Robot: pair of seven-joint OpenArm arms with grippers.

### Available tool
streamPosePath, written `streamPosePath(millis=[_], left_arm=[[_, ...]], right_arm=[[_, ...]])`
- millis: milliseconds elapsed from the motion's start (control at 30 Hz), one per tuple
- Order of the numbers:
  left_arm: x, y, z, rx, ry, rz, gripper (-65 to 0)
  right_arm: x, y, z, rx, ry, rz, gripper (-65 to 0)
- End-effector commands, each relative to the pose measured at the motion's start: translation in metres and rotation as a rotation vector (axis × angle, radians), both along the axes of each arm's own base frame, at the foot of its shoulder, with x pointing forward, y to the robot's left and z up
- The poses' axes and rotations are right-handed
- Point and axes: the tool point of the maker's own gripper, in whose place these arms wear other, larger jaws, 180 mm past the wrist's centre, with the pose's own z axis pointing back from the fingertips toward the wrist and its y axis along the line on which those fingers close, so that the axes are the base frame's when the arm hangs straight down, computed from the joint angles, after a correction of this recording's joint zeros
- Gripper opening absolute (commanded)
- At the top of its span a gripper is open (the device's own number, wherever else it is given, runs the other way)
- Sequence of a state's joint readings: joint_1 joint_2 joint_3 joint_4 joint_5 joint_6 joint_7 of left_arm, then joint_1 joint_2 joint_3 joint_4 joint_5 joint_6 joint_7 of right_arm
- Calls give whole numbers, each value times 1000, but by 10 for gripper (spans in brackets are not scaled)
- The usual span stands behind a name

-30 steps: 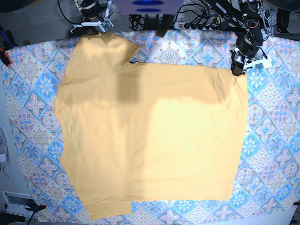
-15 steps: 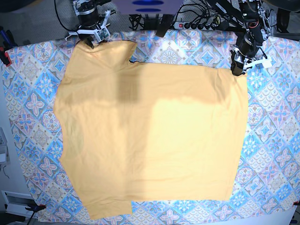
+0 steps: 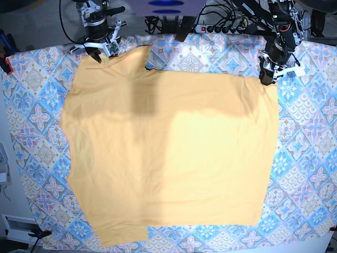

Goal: Fold the T-shirt properly
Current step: 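Regrasp the shoulder corner with the right gripper, left gripper holding, then lift both shoulder corners and pull them away from the hem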

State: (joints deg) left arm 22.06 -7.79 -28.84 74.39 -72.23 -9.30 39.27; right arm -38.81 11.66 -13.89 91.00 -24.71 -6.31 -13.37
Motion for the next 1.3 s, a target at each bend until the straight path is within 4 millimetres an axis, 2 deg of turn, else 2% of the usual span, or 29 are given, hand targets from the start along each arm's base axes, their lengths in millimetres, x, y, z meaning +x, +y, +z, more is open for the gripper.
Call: streamPosePath(millis=[0, 67, 200, 300, 467, 533, 600, 733, 833, 933, 1033, 1167, 1267], left_arm=[[1, 5, 4, 14, -7, -8, -650], [0, 5, 4, 15, -6, -6, -650], [-1, 5, 3, 15, -4, -6, -650], [-1, 5, 3, 15, -4, -6, -650], [-1, 5, 3, 15, -3, -6, -650], [-12, 6, 0, 16, 19, -6, -650], [-13, 7, 6, 30, 9, -15, -650], [-26, 10, 17, 69, 15, -46, -650], [-39, 13, 16, 80, 40, -55, -650], [-56, 27, 16, 105, 73, -42, -650], [-63, 34, 17, 119, 84, -32, -650], [-64, 33, 19, 128, 73, -51, -650], [-63, 29, 19, 123, 68, -61, -650]], right_arm=[[-1, -5, 0, -17, 13, -8, -441], [1, -6, -1, -20, 12, -11, -472], [1, -9, -1, -26, 15, -19, -604], [-2, -13, -3, -40, 37, -35, -650], [4, -8, 10, -25, 0, -29, -648], [2, -4, 18, -15, -12, -26, -648], [3, -2, 28, -6, -30, -24, -648], [-8, -4, 32, -13, -17, -12, -648], [-19, -5, 29, -16, 8, -6, -648], [-29, -18, 29, -46, 29, -1, -648], [-34, -21, 28, -53, 43, 8, -648], [-36, -24, 28, -61, 48, 10, -648], [-32, -40, 30, -90, 35, -22, -648]])
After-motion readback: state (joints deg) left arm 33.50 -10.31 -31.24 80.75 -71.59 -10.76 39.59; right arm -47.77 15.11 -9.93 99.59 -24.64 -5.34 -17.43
